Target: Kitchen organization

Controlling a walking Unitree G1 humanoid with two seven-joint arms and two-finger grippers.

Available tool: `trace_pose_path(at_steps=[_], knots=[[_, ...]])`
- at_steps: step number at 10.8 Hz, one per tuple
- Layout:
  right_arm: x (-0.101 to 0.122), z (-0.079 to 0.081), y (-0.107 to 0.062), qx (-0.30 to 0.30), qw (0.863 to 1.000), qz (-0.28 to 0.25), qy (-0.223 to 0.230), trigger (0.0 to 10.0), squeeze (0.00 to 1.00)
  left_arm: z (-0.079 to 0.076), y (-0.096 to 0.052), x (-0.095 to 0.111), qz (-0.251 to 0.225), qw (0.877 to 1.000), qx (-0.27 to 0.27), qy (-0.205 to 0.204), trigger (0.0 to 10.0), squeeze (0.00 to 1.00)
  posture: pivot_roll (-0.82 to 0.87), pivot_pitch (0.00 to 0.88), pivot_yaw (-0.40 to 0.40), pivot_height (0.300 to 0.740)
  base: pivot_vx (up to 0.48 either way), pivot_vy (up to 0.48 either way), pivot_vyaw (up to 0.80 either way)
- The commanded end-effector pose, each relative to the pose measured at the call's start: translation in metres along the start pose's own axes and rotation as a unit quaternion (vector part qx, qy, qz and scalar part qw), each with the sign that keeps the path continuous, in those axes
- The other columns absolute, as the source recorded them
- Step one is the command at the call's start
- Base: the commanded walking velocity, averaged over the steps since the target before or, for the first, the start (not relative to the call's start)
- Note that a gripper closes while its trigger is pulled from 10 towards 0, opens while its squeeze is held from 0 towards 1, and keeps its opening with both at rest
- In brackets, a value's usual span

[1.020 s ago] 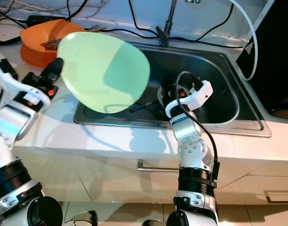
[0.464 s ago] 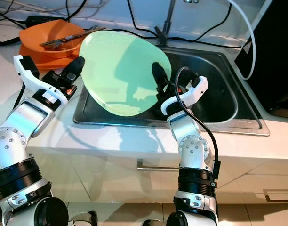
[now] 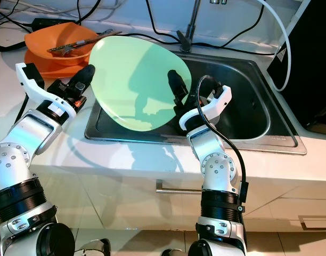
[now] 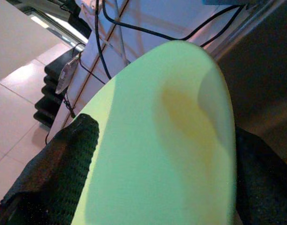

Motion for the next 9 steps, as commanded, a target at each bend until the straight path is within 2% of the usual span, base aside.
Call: trace_pose_path(at_steps=[1,4,9], knots=[[-0.0043,0.0043,-0.0029,0.007,1.0,-0.005,0.02,10.0,0.0,-0.0127,0.0078,0.0036,-0.008,1.0,-0.02,0.006,10.0,0.0,0.0,0.089,-0.089,0.74,0.0,0.0,0.0],[-0.0033,0.0018,-0.0042,0.002,1.0,-0.006,0.017,10.0,0.0,-0.0111,0.0101,0.011,-0.023,1.0,-0.014,0.011,10.0,0.0,0.0,0.09,-0.087,0.74,0.0,0.0,0.0],[-0.0088,0.0031,-0.0036,0.003,1.0,0.003,0.02,10.0,0.0,-0.012,0.0128,0.0094,-0.025,1.0,-0.01,0.012,10.0,0.0,0.0,0.091,-0.088,0.74,0.0,0.0,0.0]])
Point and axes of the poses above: a point about 5 cm out from each wrist's last joint towards the gripper, its own y axis pointing out of the wrist towards the gripper, its own x axis along the axis of the wrist's last joint, z = x × y, the point moved 3 cm from there along y, pointing out of the wrist towards the gripper, and after that the axes turned 4 degrees about y, right-handed, at the moved point
